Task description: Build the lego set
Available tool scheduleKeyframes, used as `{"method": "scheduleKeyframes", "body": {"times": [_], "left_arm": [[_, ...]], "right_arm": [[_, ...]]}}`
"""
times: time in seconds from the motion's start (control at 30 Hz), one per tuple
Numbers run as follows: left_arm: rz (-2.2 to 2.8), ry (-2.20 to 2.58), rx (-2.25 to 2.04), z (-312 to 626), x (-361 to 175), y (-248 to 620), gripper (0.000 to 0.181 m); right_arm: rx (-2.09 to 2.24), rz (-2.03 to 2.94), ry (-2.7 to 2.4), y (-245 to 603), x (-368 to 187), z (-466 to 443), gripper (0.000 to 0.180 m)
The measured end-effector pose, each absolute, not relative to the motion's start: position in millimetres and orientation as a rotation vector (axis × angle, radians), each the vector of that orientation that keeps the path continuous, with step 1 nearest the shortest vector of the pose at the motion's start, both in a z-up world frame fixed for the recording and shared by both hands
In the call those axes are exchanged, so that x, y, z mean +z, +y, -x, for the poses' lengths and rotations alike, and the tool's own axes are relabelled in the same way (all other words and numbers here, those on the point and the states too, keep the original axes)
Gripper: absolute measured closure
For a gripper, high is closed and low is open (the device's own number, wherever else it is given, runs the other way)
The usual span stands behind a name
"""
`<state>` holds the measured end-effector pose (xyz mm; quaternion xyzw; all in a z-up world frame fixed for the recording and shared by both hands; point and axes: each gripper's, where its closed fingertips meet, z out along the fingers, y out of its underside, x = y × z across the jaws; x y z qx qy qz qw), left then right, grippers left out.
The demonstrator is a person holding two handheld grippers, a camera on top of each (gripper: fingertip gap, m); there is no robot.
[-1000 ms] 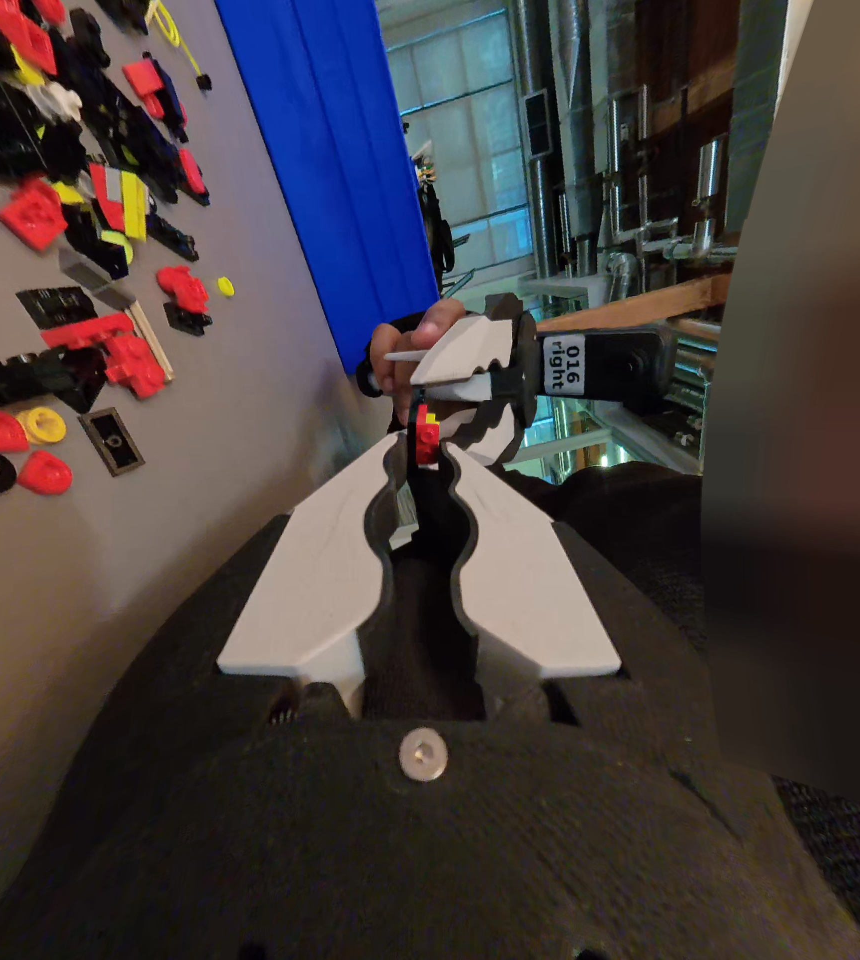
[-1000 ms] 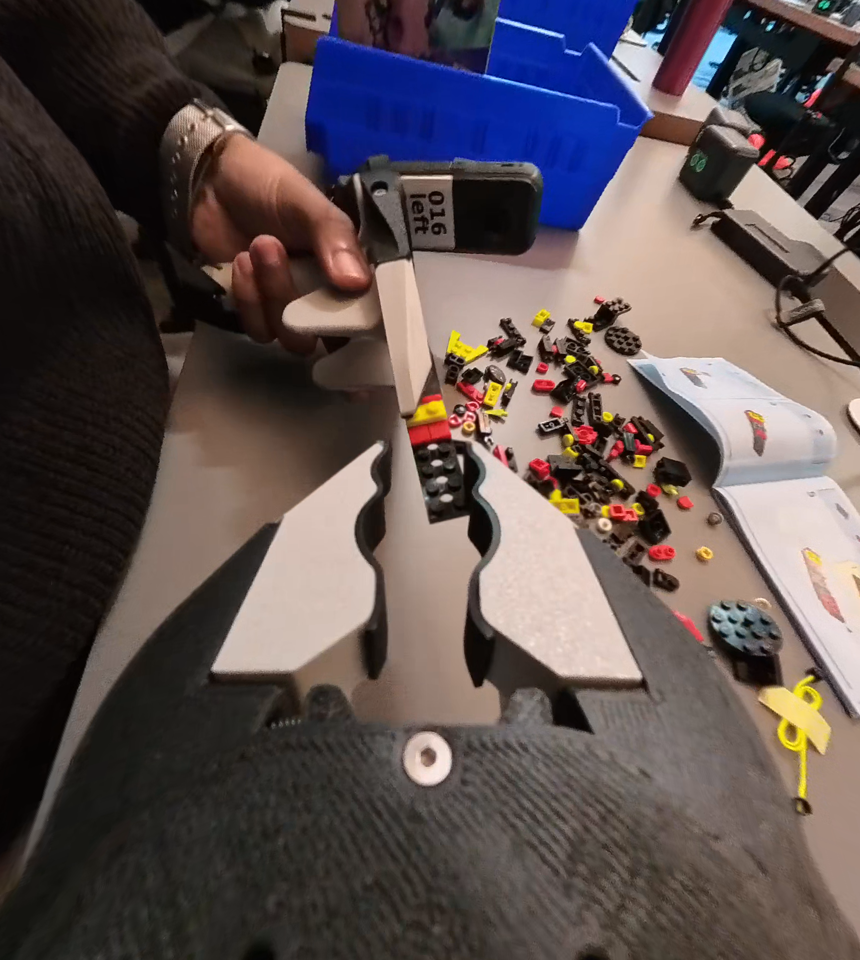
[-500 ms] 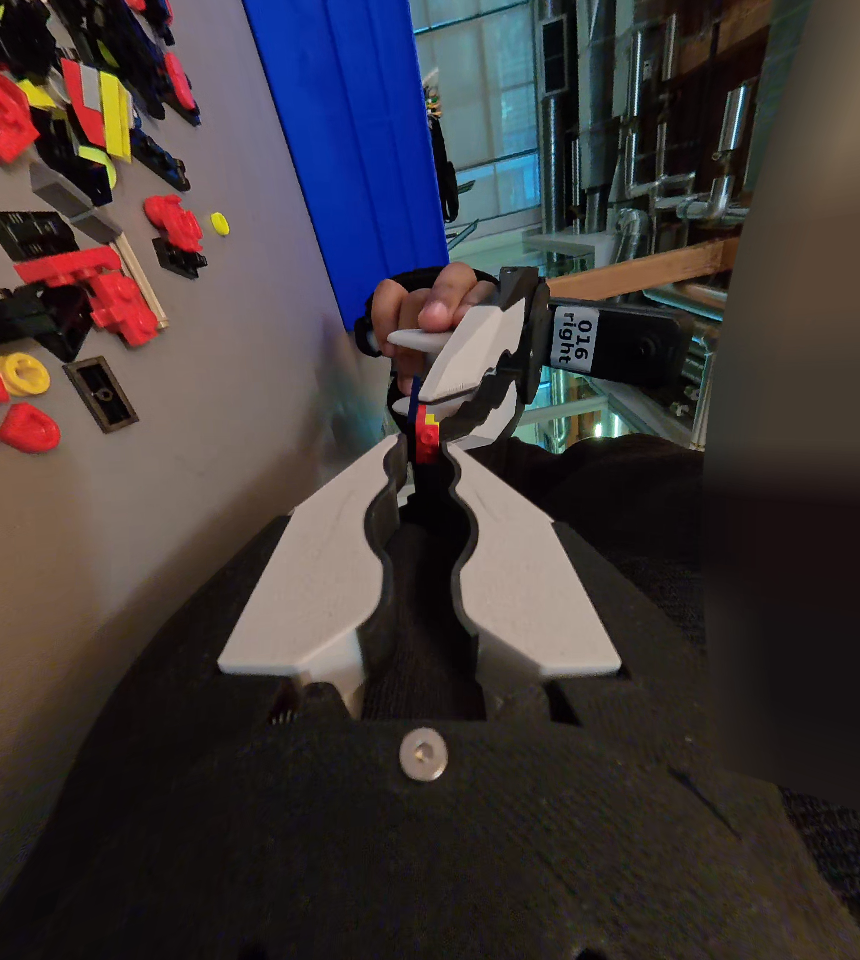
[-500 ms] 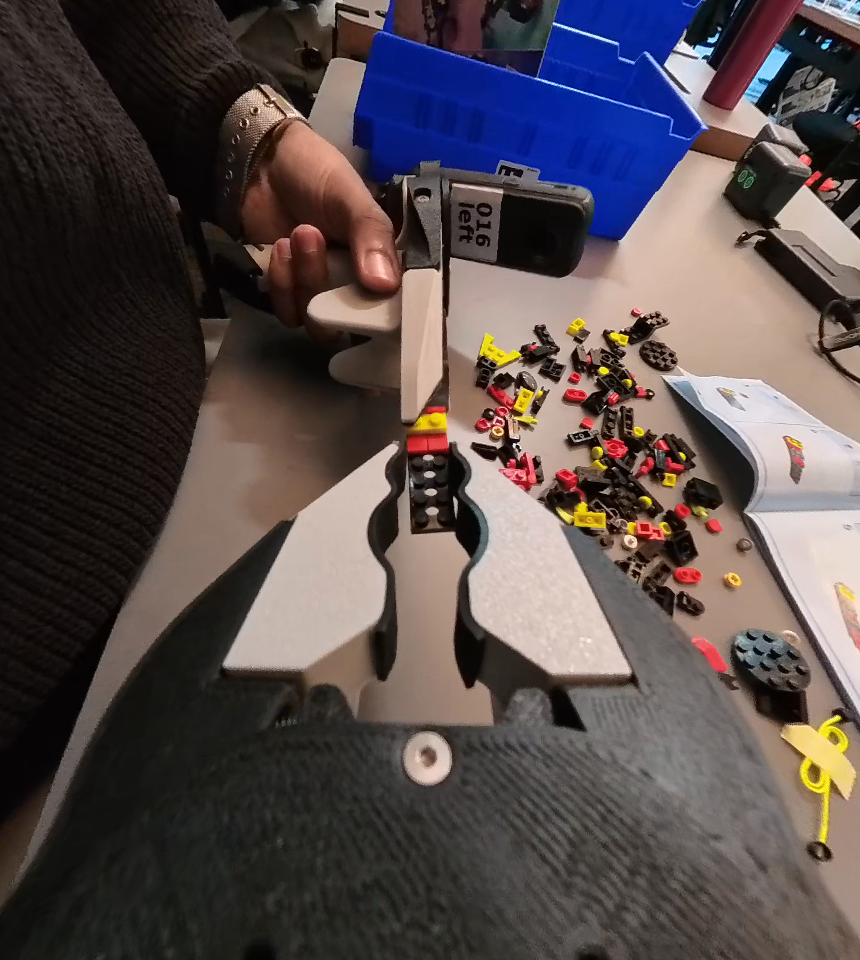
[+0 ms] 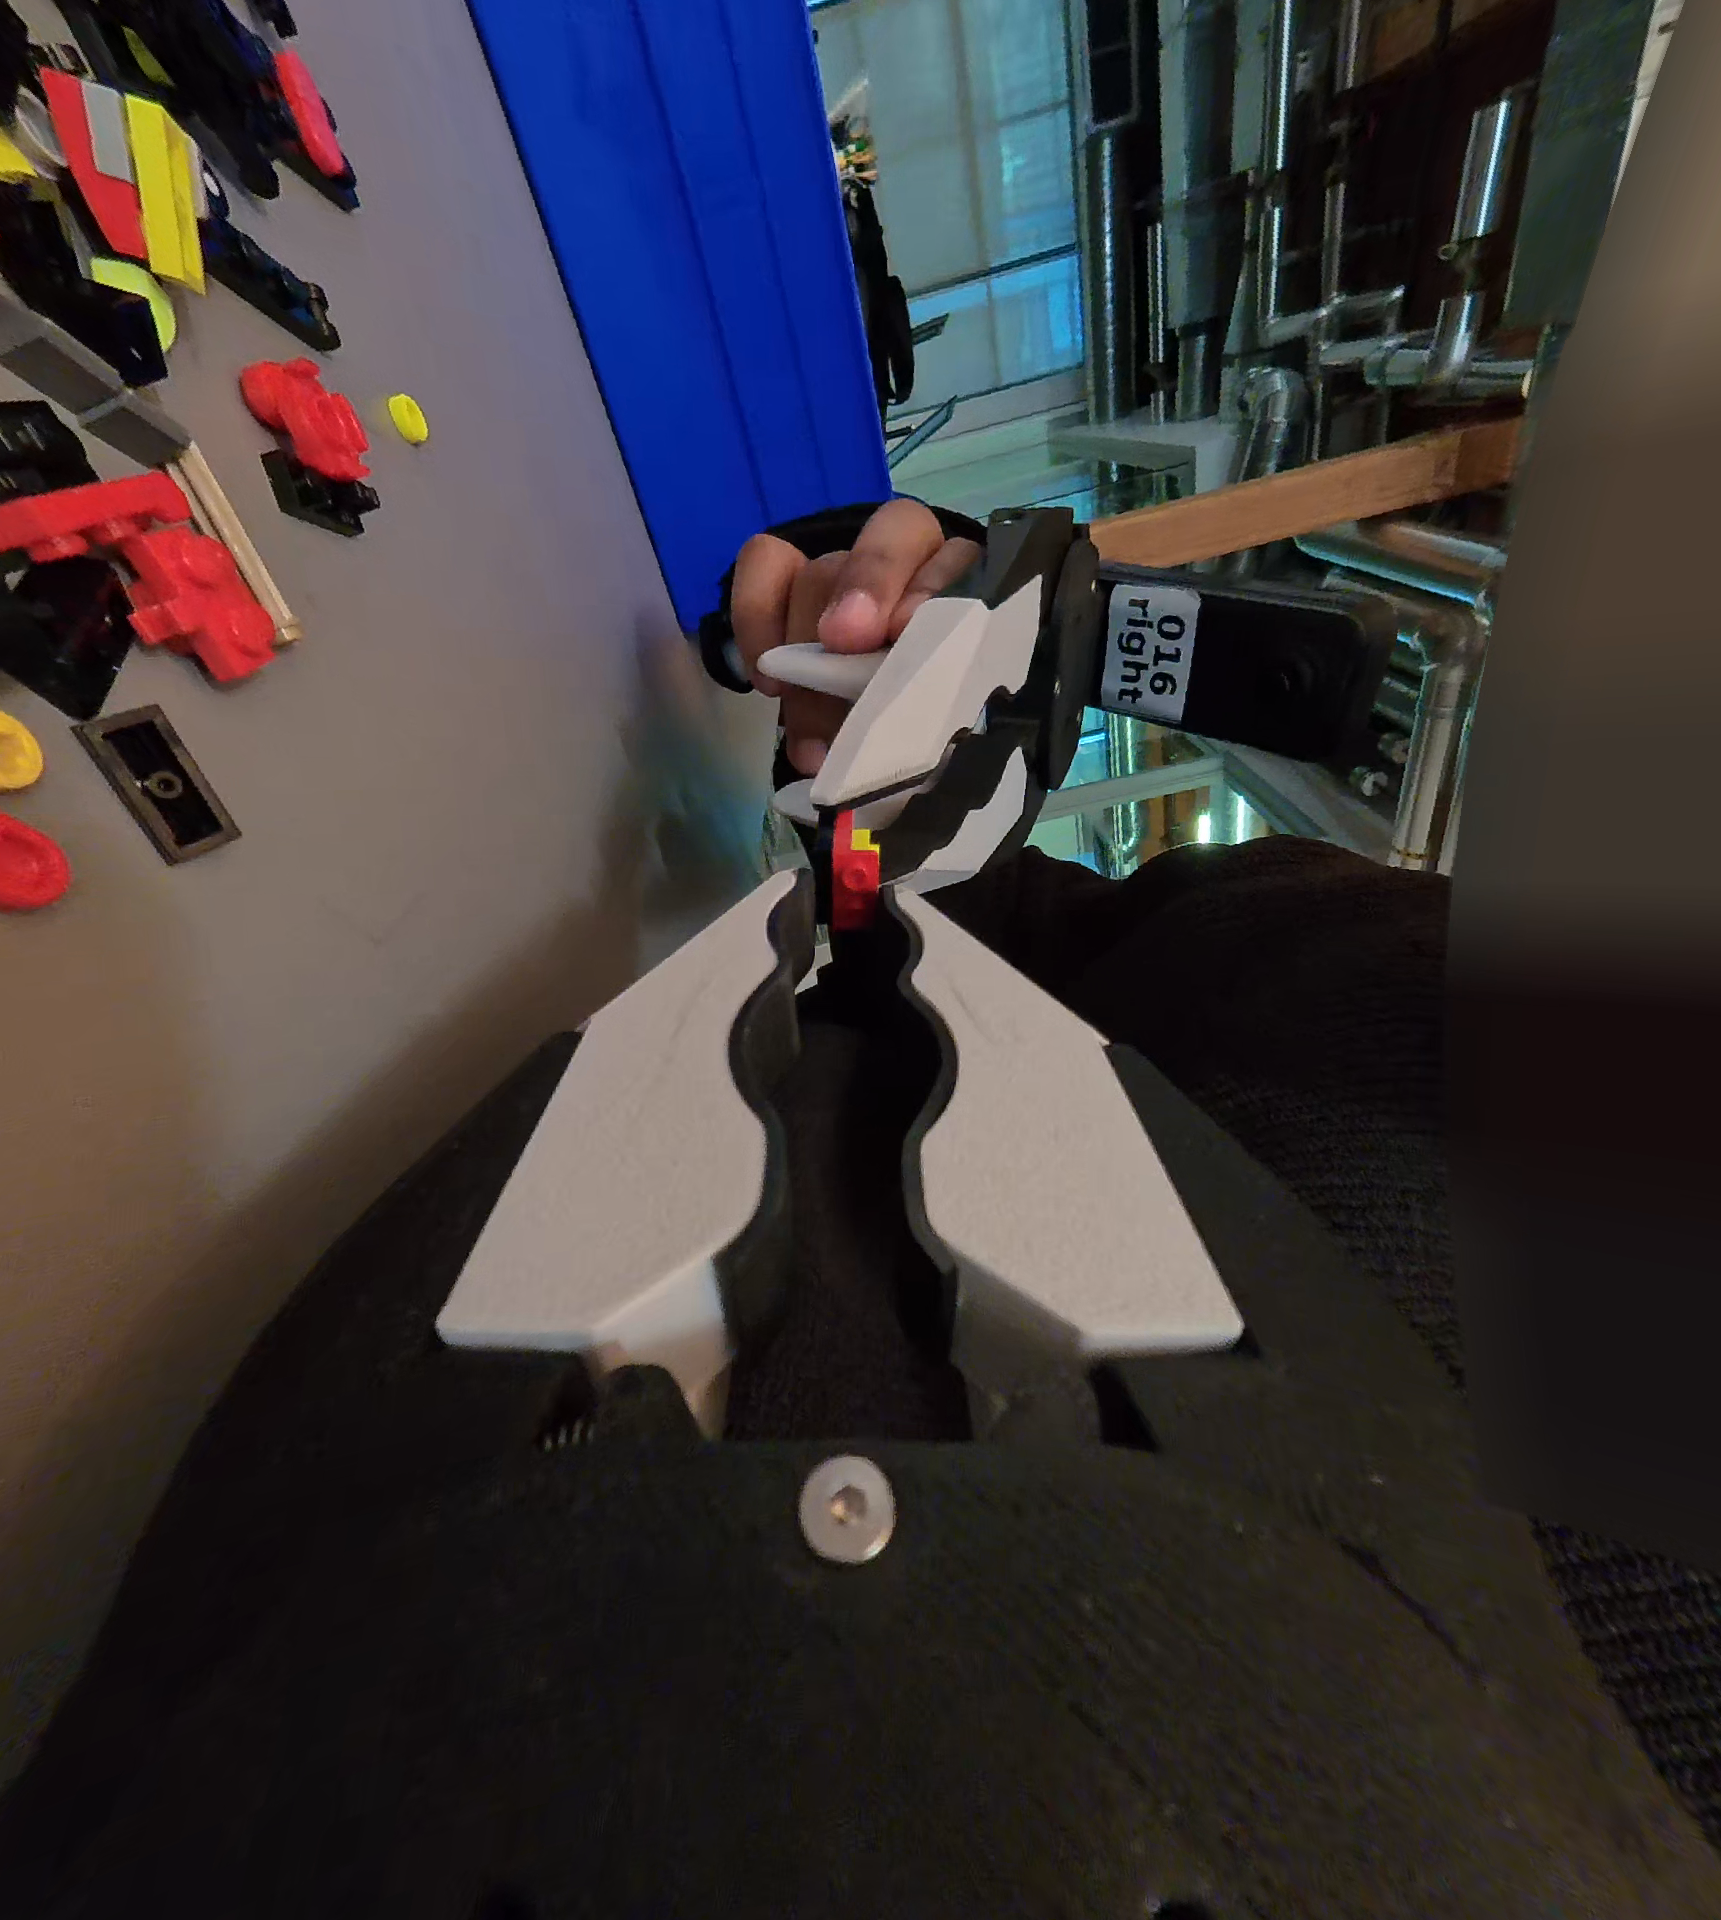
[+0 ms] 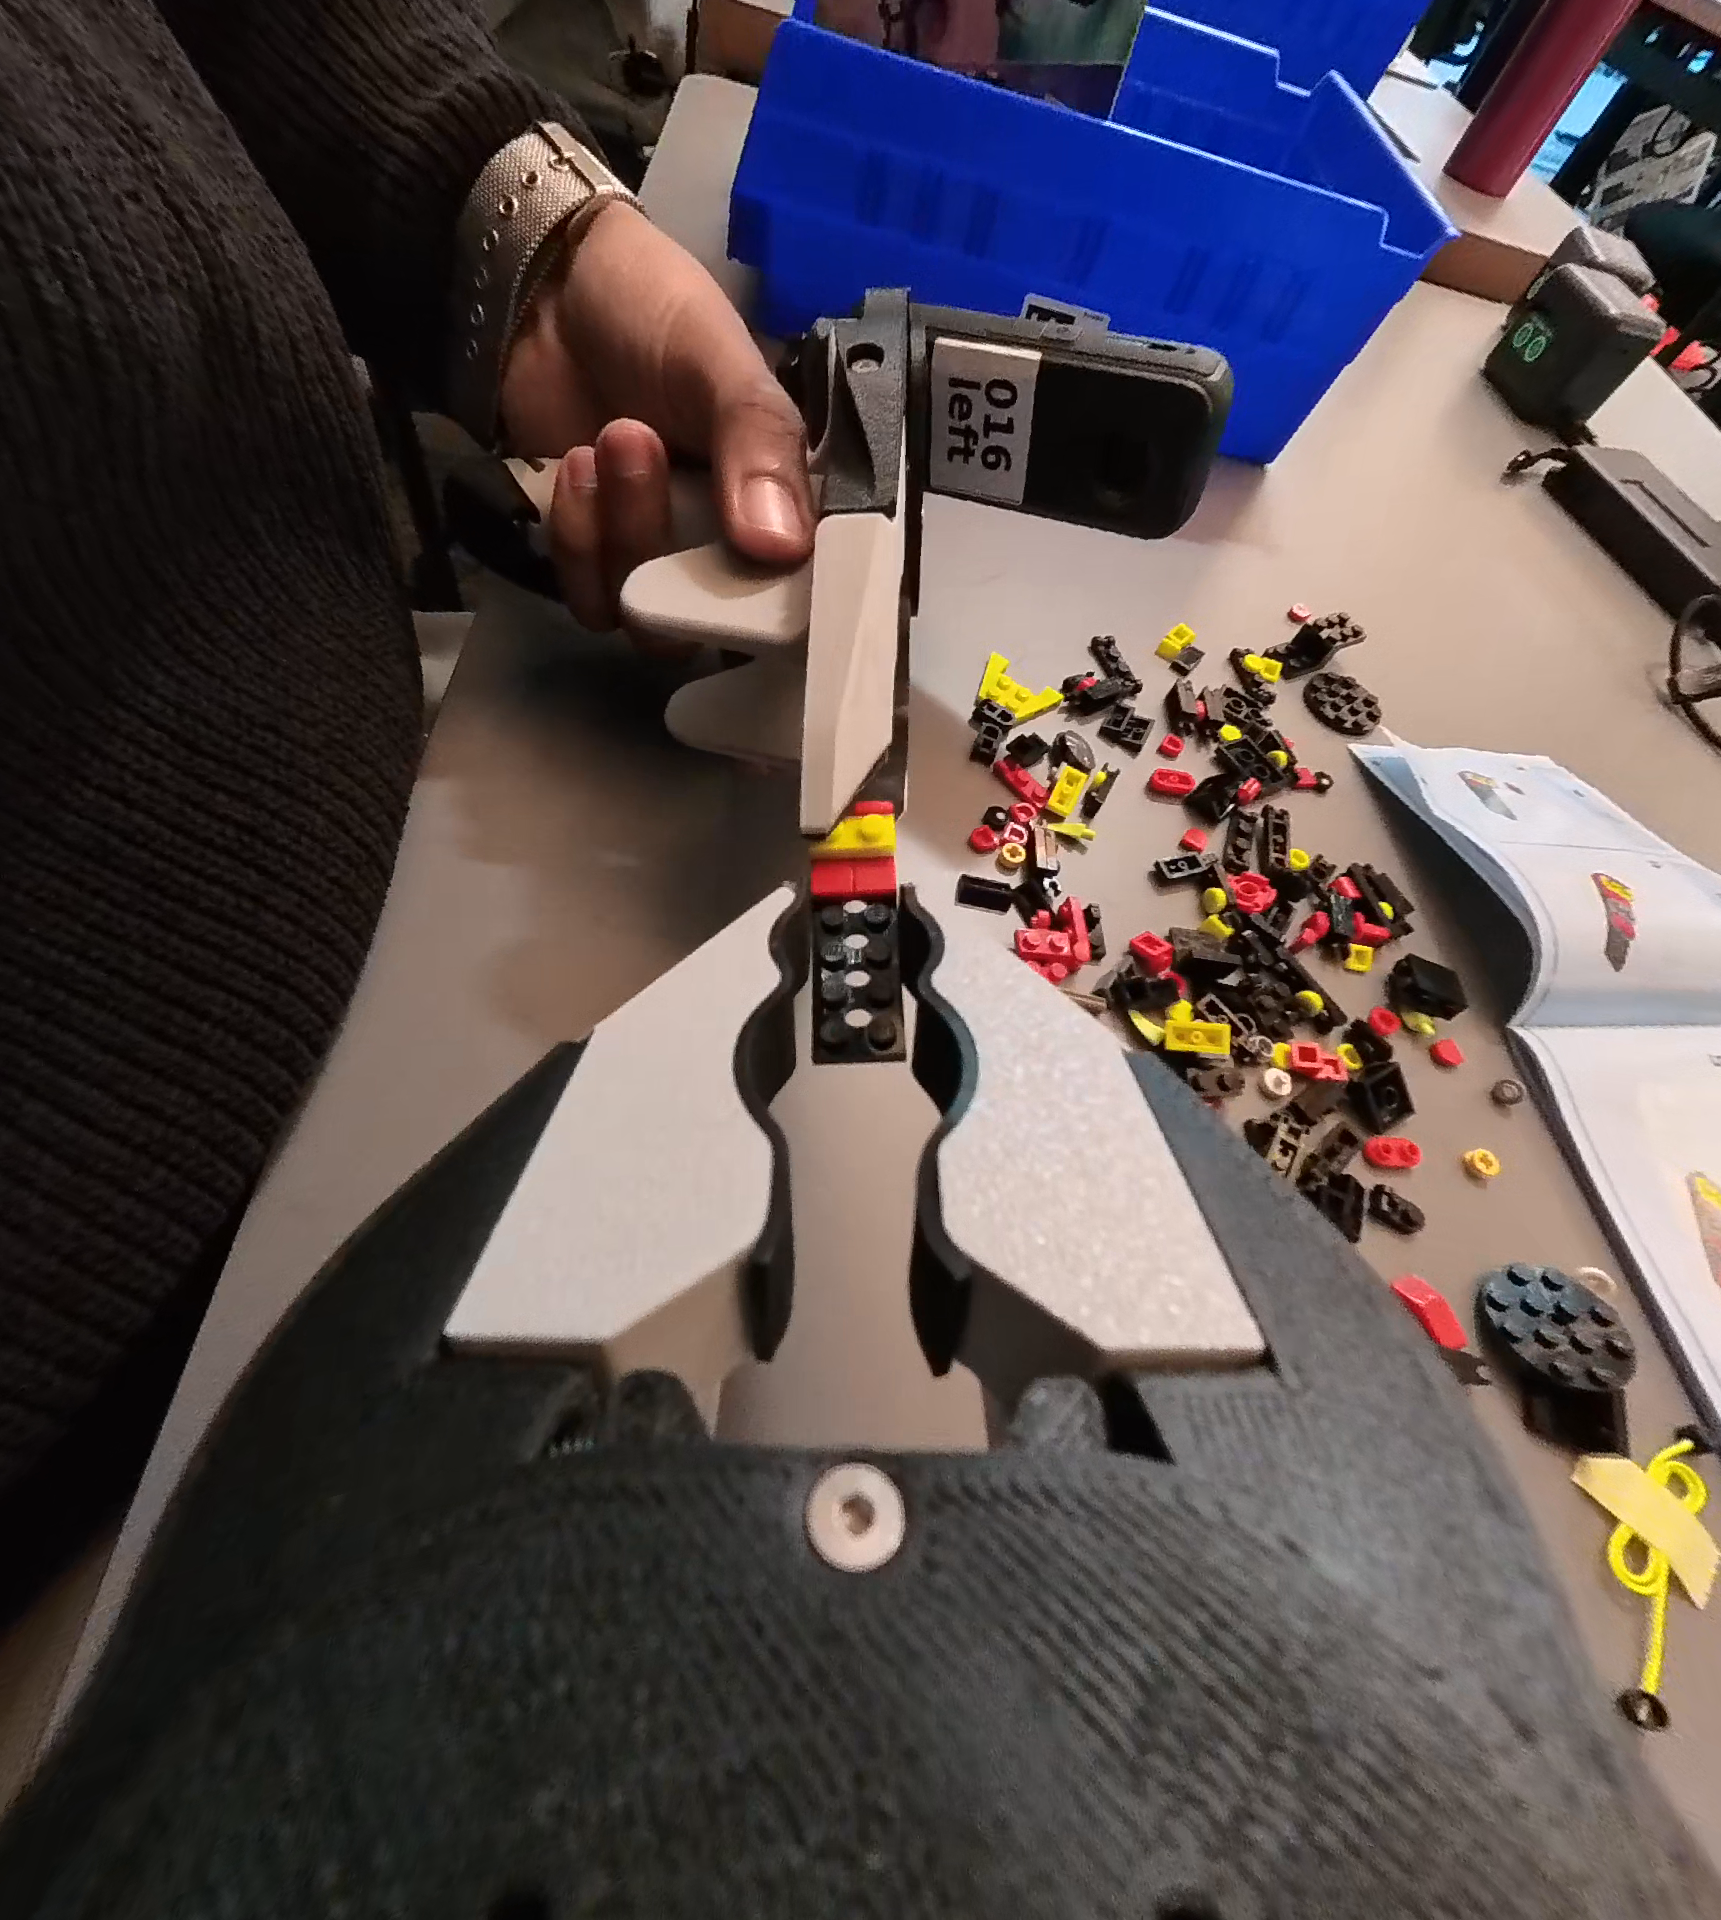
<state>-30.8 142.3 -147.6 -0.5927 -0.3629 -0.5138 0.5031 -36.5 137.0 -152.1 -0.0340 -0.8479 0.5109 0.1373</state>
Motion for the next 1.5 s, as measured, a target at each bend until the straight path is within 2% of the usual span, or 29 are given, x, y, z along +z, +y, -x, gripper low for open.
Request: {"method": "scheduleKeyframes", "body": {"times": [1.2,1.5], "left_arm": [[1.451,-0.88,-1.242,29.5,-150.3,140.4,0.173],[1.451,-0.875,-1.252,27.8,-149.9,141.6,0.173]], "right_arm": [[1.457,0.078,-2.467,136.2,-152.3,33.9,0.166],[1.474,0.08,-2.494,134.6,-156.7,30.7,0.155]]}}
